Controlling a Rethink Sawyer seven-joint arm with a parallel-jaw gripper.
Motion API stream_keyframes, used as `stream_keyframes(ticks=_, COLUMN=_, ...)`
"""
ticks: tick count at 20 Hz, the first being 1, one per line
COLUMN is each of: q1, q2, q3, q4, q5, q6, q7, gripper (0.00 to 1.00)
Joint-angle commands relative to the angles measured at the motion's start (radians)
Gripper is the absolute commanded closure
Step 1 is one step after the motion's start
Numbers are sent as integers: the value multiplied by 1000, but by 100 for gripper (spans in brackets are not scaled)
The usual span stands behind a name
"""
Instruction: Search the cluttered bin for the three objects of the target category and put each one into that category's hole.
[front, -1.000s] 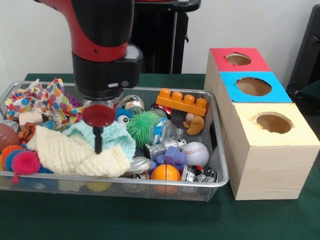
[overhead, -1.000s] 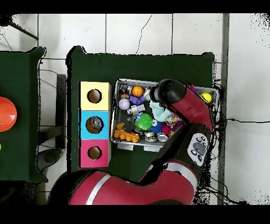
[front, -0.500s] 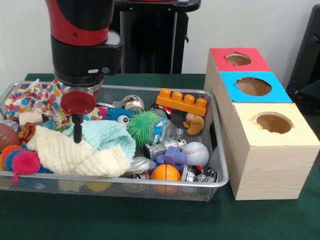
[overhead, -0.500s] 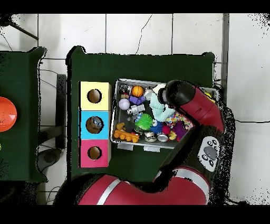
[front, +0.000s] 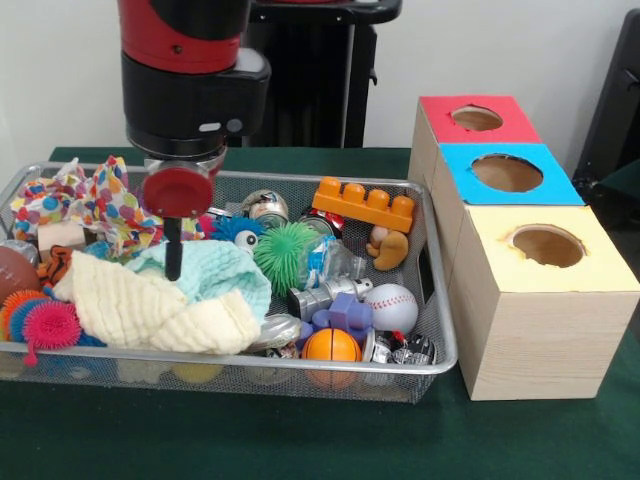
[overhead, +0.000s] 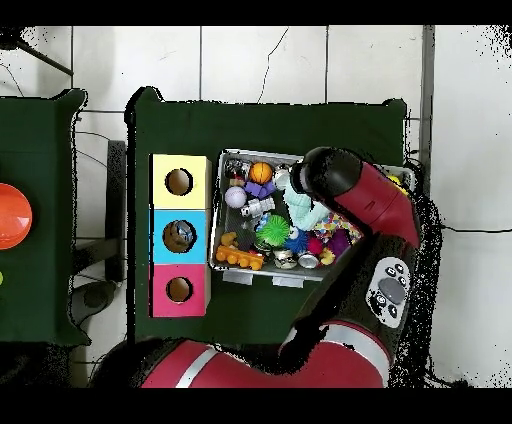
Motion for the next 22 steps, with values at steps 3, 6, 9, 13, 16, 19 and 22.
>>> stream_keyframes(ticks=3, q1=36, q2=-15, q3=139, q4=34, q5=-1, q6=125, q7=108, gripper=0)
stream_keyframes(ticks=6, q1=47, q2=-13, q3=133, q4=35, q5=6, q6=125, q7=128, gripper=0)
stream_keyframes(ticks=9, q1=54, q2=-9, q3=129, q4=32, q5=9, q6=127, q7=140, gripper=0)
stream_keyframes(ticks=13, q1=62, q2=-8, q3=122, q4=33, q5=13, q6=127, q7=150, gripper=0)
stream_keyframes(ticks=16, q1=69, q2=-8, q3=117, q4=36, q5=17, q6=130, q7=161, gripper=0)
stream_keyframes(ticks=19, q1=73, q2=-8, q3=118, q4=39, q5=22, q6=130, q7=169, gripper=0)
stream_keyframes(ticks=22, q1=76, q2=-12, q3=123, q4=53, q5=29, q6=125, q7=175, gripper=0)
